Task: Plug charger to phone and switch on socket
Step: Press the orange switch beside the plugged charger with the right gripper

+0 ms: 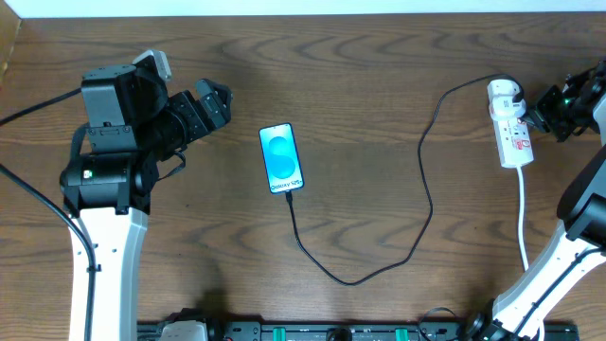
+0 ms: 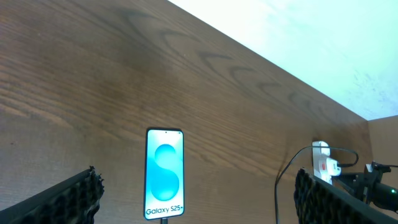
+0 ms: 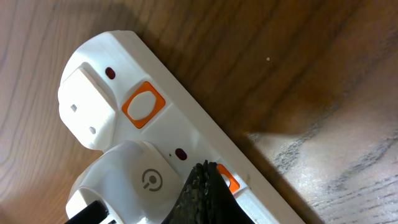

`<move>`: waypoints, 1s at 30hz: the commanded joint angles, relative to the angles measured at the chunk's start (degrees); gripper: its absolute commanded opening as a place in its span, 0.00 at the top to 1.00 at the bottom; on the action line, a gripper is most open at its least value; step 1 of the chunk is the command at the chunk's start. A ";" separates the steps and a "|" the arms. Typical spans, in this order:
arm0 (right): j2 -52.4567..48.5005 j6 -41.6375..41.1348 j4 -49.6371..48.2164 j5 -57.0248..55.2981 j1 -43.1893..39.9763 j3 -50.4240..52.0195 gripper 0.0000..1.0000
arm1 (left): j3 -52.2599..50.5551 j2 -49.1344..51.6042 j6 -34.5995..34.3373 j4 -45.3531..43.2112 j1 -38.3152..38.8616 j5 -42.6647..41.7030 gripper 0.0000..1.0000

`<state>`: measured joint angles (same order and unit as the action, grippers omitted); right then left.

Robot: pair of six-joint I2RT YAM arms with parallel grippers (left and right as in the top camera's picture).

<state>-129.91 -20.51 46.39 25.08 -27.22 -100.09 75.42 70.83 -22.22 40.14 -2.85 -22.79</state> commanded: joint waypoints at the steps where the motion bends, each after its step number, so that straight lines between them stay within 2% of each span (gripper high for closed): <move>1: -2.47 -2.19 2.23 6.25 4.39 2.03 0.99 | 0.20 -0.04 0.94 0.15 -0.13 -0.33 0.01; 13: -2.47 0.04 3.10 7.85 4.98 2.03 0.99 | 0.20 -0.04 0.94 0.15 -0.13 -0.35 0.01; 22: -2.47 1.90 4.59 1.88 6.64 2.03 0.99 | 0.20 -0.04 0.94 0.15 -0.13 -0.33 0.01; 30: -2.36 1.97 2.12 -1.16 5.35 2.01 0.99 | 0.20 -0.04 0.94 0.15 -0.13 -0.35 0.01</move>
<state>-129.05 -19.90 49.04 20.56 -25.36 -100.42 75.42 70.83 -22.24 40.16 -2.85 -22.79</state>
